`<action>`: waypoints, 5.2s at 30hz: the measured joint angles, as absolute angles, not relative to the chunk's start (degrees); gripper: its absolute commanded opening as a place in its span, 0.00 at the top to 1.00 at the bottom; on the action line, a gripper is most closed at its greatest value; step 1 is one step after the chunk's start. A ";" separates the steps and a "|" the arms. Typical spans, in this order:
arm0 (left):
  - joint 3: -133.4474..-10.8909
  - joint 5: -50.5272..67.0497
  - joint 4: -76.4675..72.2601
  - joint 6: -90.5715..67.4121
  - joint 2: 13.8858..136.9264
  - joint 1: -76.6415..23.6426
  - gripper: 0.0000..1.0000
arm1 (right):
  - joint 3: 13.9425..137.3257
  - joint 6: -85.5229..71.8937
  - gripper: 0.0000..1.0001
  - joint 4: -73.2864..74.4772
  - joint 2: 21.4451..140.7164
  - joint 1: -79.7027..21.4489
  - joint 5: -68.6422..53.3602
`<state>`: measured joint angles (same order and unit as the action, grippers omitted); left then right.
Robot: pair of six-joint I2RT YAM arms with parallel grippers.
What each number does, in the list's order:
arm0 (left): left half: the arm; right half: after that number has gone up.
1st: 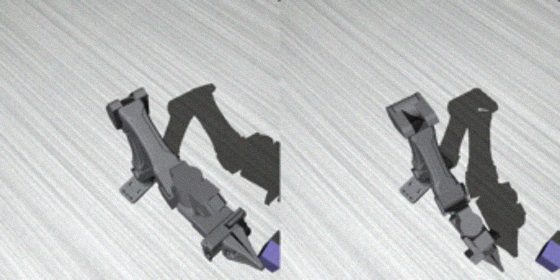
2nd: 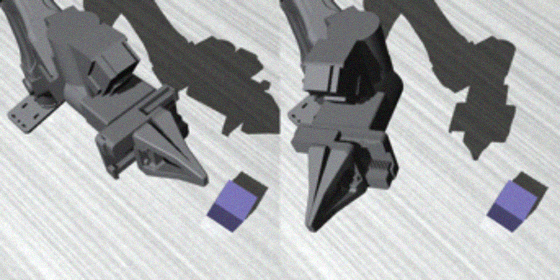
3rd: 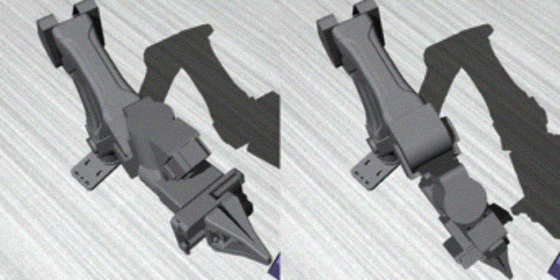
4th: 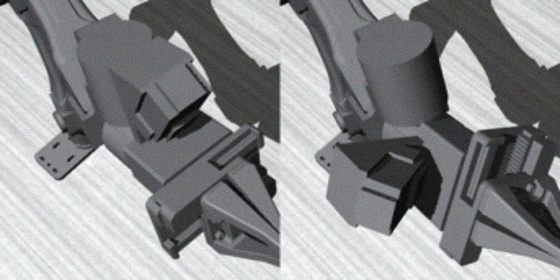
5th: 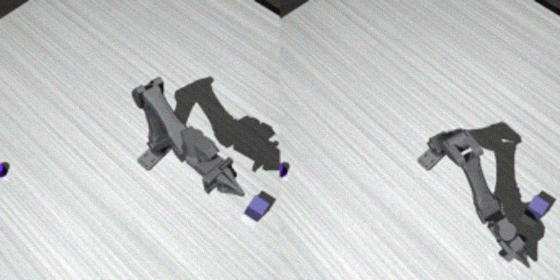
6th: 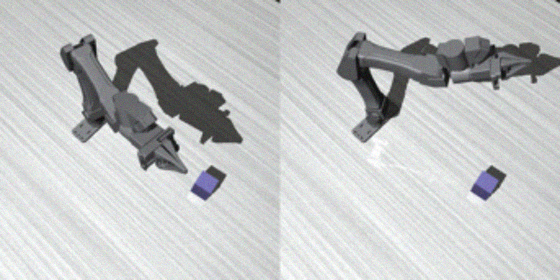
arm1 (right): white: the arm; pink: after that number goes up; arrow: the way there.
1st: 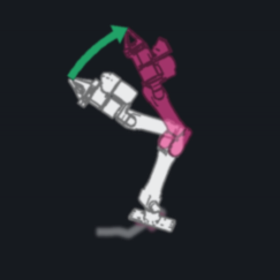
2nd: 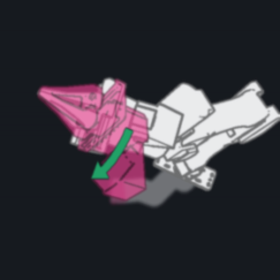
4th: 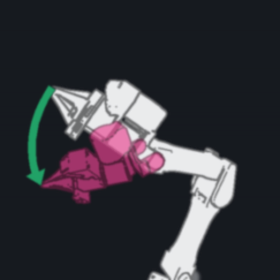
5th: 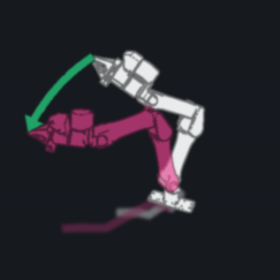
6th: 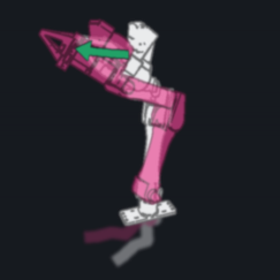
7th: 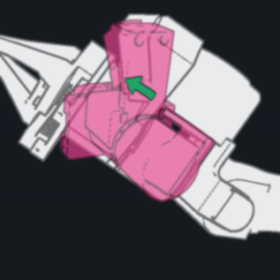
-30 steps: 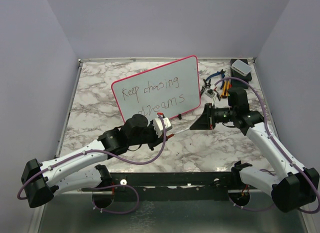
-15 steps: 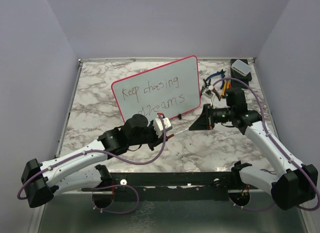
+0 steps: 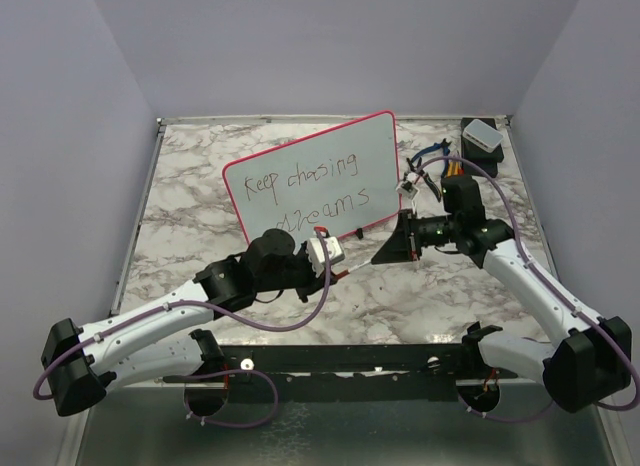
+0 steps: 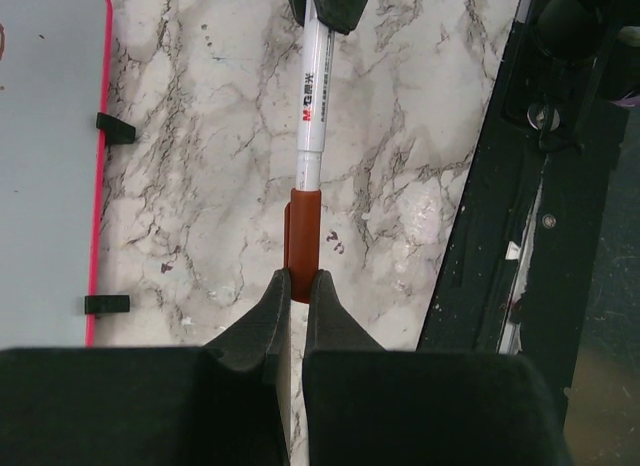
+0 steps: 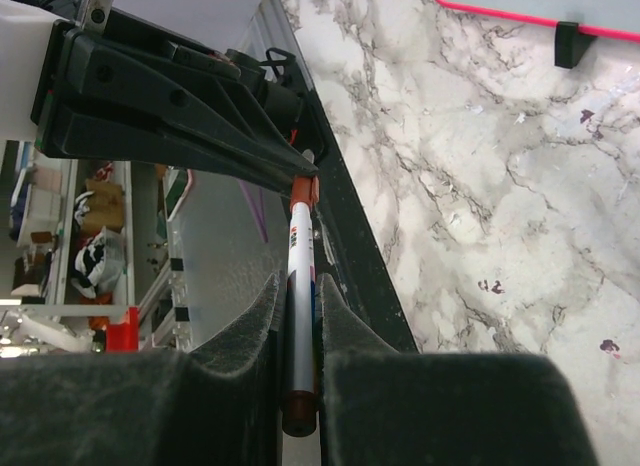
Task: Write a sentence on the whiteboard
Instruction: Close the whiteboard marker at the center of the board, then place the whiteboard marker at the center of the board, then reset both arms
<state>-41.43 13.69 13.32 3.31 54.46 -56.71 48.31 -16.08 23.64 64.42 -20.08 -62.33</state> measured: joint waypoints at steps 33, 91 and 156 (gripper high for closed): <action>-37.32 12.21 17.54 -1.30 50.11 -56.75 1.00 | 43.40 -23.66 0.99 7.88 70.98 -30.04 -60.07; -39.64 7.62 11.27 -2.13 49.12 -48.84 0.10 | 47.64 -25.12 0.99 25.43 60.90 -39.75 -16.62; -52.23 -25.23 15.11 -13.67 50.63 -9.43 0.01 | 40.93 -14.46 0.00 8.69 40.05 -18.26 15.20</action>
<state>-52.23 -25.23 15.11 -13.67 50.63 -9.43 40.93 -14.46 8.69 40.05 -18.26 15.20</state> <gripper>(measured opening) 0.988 0.996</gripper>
